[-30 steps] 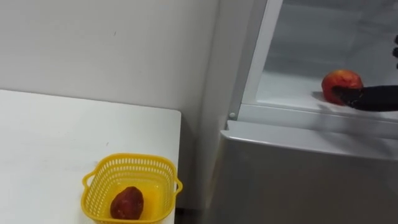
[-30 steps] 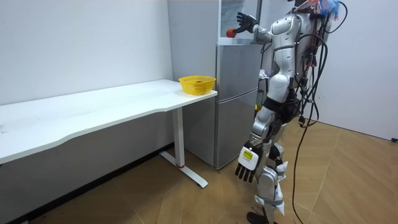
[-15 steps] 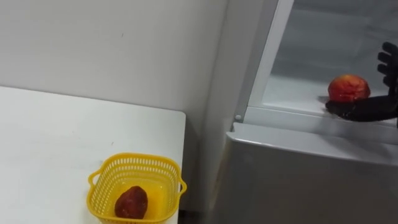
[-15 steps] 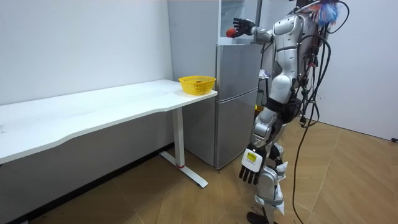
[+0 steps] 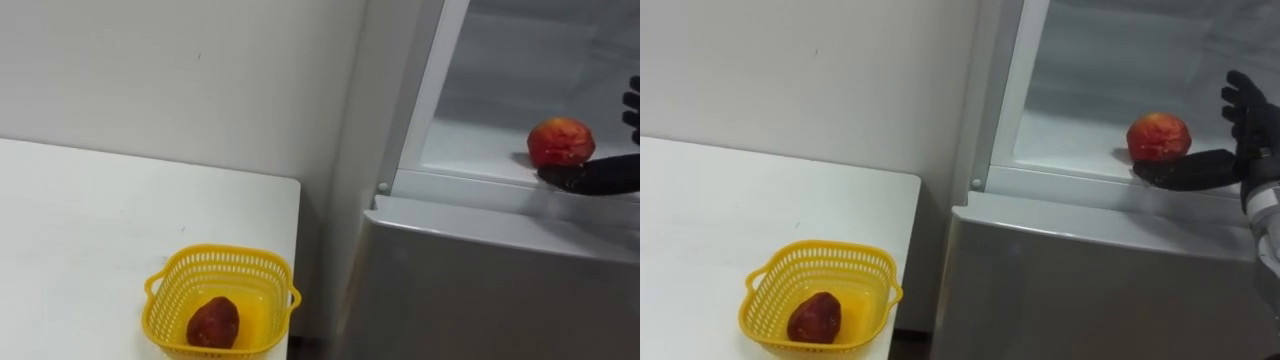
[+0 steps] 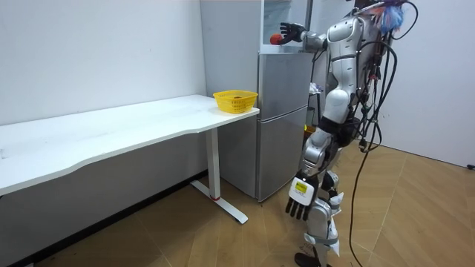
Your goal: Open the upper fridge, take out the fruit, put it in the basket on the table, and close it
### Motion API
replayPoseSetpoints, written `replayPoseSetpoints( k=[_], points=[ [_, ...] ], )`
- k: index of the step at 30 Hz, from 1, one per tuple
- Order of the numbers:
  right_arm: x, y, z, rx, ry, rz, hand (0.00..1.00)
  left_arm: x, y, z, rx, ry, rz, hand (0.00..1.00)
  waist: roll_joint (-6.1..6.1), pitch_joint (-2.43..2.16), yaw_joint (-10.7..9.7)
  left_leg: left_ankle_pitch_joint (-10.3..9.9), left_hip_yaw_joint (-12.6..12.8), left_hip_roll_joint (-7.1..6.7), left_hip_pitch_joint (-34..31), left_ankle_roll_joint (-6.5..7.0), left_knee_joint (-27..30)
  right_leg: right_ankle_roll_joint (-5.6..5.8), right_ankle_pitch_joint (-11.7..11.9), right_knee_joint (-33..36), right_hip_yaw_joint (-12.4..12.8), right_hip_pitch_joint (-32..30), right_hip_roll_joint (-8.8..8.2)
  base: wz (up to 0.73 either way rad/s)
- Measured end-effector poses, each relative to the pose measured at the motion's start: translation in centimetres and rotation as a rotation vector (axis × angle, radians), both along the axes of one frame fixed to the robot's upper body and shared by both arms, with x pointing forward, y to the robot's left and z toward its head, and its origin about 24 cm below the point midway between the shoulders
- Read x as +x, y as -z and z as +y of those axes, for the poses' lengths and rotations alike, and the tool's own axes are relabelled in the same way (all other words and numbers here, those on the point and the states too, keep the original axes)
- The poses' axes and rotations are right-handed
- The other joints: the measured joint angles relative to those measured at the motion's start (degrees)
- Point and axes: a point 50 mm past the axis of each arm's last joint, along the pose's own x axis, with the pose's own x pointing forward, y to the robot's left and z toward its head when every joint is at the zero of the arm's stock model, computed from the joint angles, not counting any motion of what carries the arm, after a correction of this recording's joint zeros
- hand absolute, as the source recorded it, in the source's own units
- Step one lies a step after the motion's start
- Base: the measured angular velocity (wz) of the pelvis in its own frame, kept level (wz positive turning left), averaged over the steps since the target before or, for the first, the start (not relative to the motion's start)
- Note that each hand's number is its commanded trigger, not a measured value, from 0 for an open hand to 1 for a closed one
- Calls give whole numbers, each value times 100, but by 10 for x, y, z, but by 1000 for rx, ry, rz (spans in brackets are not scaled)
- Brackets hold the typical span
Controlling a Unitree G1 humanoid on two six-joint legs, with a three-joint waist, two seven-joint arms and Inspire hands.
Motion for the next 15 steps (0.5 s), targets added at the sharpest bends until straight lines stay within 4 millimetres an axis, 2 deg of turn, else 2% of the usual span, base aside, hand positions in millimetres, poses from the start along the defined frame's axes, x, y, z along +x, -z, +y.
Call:
replayPoseSetpoints(
  k=[5, 15],
  points=[
    [0, 1, 0, 0, -16, 10, 0, 2, 0, 0, 1, 3, -7, 0, -7, -5, -5, 0, 0, 0, 1, 0, 7, 0, 0, 0, -81, 0, -12, 0],
    [1, 7, -2, 8, -31, 45, 0, 2, -1, 1, -2, 6, -10, 0, -33, -21, 2, 0, 4, 1, 10, 0, 5, -1, 1, 0, -91, 8, -13, 0]
  ],
)
